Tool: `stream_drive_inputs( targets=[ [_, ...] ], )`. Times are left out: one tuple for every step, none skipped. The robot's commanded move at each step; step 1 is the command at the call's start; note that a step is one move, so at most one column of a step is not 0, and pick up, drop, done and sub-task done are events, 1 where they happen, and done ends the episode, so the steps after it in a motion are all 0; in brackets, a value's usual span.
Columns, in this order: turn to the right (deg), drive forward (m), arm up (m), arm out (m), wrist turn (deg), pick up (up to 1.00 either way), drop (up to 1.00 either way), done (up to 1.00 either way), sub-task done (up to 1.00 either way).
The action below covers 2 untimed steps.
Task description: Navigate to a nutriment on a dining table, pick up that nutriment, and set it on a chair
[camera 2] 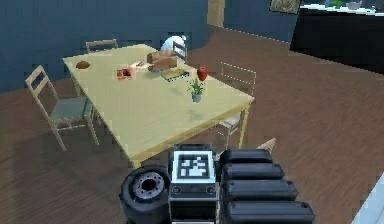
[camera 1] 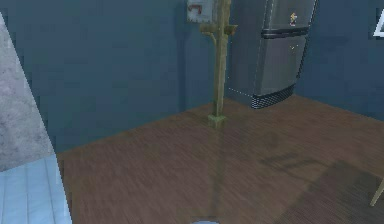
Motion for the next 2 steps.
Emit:
stream_drive_inputs(
  targets=[
    [0.0, 0.00, 0.00, 0.48, 0.0, 0.00, 0.00, 0.00, 0.00],
    [0.0, 0.00, 0.00, 0.00, 45.0, 0.00, 0.00, 0.00, 0.00]
  ],
)
